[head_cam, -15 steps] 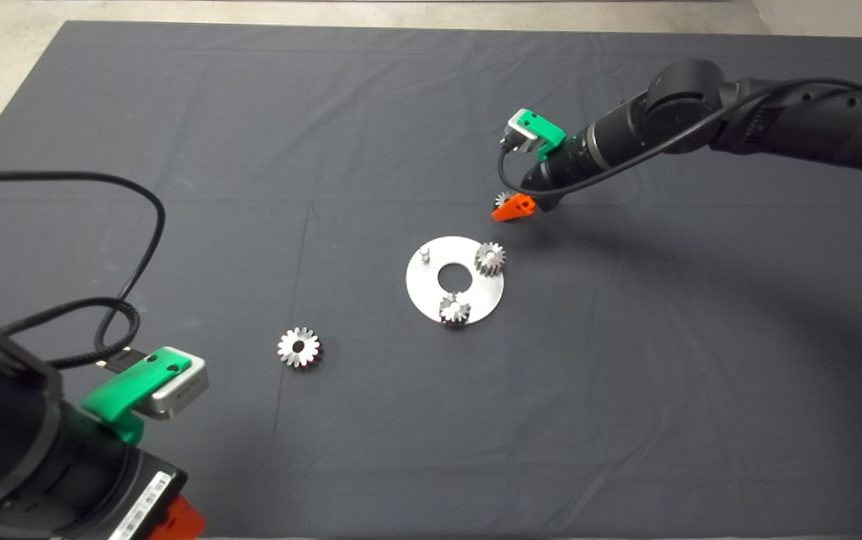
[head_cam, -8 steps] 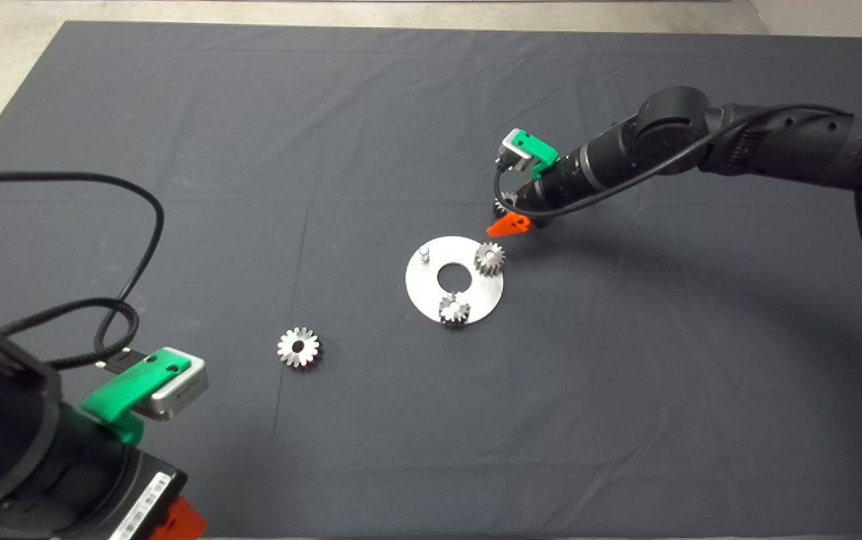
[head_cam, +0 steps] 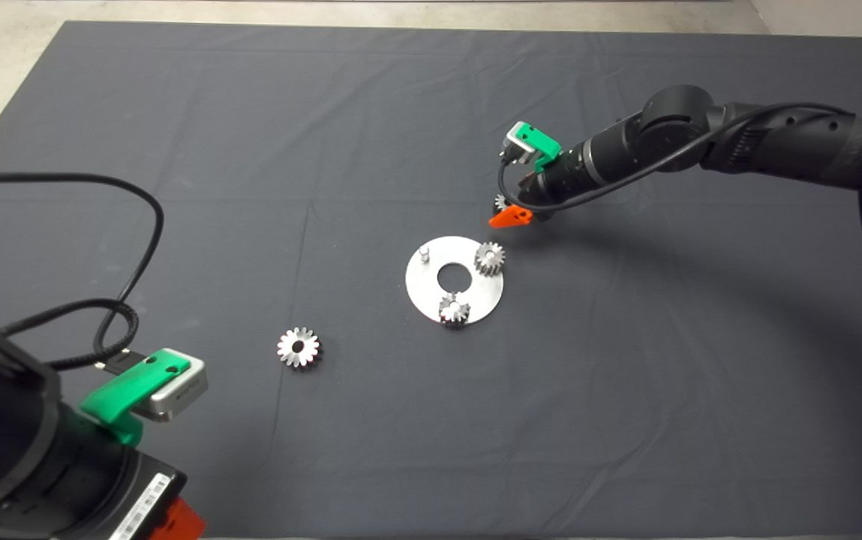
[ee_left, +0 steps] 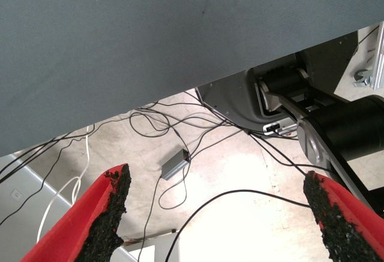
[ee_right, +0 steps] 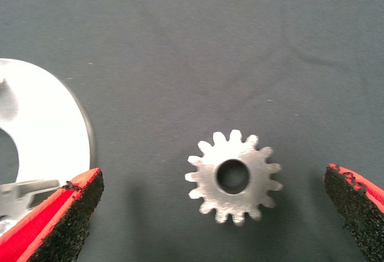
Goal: Remove an incorrectly installed larger gear and replace it with the correct smaller gear
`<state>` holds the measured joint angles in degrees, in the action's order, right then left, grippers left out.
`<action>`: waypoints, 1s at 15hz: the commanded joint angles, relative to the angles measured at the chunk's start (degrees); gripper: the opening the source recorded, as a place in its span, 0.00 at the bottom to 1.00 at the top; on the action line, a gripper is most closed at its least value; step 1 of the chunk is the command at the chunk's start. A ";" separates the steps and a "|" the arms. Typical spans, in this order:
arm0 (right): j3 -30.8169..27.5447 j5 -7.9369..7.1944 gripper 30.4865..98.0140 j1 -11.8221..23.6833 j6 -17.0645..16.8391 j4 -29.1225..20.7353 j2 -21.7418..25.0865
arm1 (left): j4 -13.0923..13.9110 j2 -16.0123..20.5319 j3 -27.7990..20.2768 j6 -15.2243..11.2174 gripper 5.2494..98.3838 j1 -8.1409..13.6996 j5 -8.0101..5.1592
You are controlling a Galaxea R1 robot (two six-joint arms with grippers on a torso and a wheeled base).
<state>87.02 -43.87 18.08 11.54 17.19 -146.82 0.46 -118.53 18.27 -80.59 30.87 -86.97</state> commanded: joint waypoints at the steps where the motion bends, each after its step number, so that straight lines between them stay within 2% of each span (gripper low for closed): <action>1: 1.03 0.39 1.00 0.38 -0.65 1.95 -0.24 | 1.29 0.27 0.17 0.00 0.73 0.69 0.04; 6: 1.12 0.98 1.00 -0.67 -0.65 4.52 -0.27 | 1.79 0.53 0.17 0.00 0.73 0.69 0.04; 9: 1.12 0.98 0.95 -0.67 -0.65 4.70 -0.27 | 2.00 0.53 0.26 0.00 0.73 0.69 -0.04; 11: 1.12 0.98 0.88 -0.67 -0.65 4.78 -0.01 | 2.00 0.53 0.26 0.00 0.73 0.69 -0.04; 13: 1.12 0.98 0.87 -0.61 -0.93 5.07 0.26 | 2.00 0.53 0.26 0.00 0.73 0.69 -0.04; 15: 1.12 0.98 0.80 -0.59 -1.67 5.72 0.35 | 2.00 0.53 0.26 0.00 0.73 0.69 -0.04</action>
<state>88.11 -43.26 16.07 10.67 20.40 -146.77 1.27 -118.22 18.27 -80.59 30.84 -86.97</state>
